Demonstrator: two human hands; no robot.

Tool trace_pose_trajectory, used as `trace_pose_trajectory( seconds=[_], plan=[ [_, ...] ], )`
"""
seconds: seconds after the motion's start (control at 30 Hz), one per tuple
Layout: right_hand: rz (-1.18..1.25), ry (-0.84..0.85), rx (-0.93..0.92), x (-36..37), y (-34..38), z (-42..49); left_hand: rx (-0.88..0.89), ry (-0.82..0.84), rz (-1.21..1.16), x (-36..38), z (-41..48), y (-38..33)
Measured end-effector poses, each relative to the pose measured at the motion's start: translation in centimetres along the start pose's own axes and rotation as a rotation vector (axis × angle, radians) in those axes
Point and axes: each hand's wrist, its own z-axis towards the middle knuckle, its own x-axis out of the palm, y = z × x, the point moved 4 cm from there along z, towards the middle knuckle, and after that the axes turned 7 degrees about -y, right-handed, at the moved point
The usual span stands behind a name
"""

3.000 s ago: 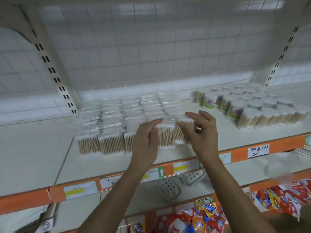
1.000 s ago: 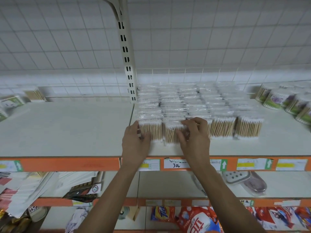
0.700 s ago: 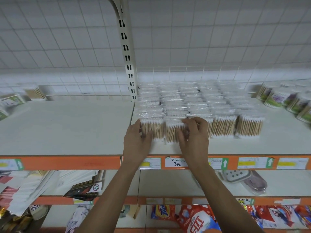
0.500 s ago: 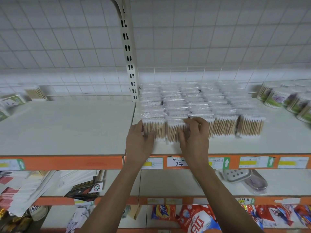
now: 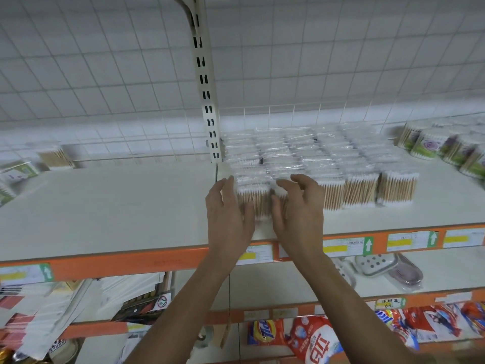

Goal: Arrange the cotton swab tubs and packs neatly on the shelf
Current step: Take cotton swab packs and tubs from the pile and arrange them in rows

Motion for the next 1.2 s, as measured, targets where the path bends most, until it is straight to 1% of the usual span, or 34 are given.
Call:
trace_pose_trajectory(
  seconds=[0.07, 0.17, 0.3, 0.37, 0.5, 0.67, 0.83, 0.93, 1.0, 1.2],
  plan=[
    [0.011, 0.02, -0.032, 0.9, 1.3, -0.2, 0.049, 0.001, 0.029, -0.7, 0.2, 0.4],
    [0.072, 0.064, -0.068, 2.2, 3.1, -0.2, 0.068, 0.01, 0.066, -1.8, 0.7, 1.2],
    [0.082, 0.179, -0.131, 4.5, 4.9, 0.1, 0.076, -0.019, 0.132, -3.5, 1.7, 2.9],
    [0.095, 0.258, -0.164, 6.2, 6.0, 0.2, 0.068, -0.057, 0.203, -4.8, 2.1, 4.1],
    [0.133, 0.383, -0.239, 9.3, 9.2, -0.3, 0.053, -0.067, 0.405, -7.7, 2.4, 7.1],
    [0.194, 0.548, -0.295, 13.0, 13.5, -1.0, -0.048, -0.114, 0.582, -11.7, 2.2, 11.3],
    [0.218, 0.732, -0.415, 18.1, 18.7, -2.2, -0.163, -0.125, 0.723, -16.2, 3.1, 16.2],
    [0.233, 0.78, -0.49, 21.4, 22.2, -3.0, -0.256, -0.111, 0.785, -19.0, 4.2, 19.4],
    [0.239, 0.806, -0.504, 24.1, 24.5, -3.5, -0.322, -0.086, 0.818, -20.7, 5.1, 21.9],
    [0.204, 0.814, -0.515, 32.5, 30.1, -3.5, -0.4, -0.04, 0.887, -25.8, 8.7, 29.0]
  ],
)
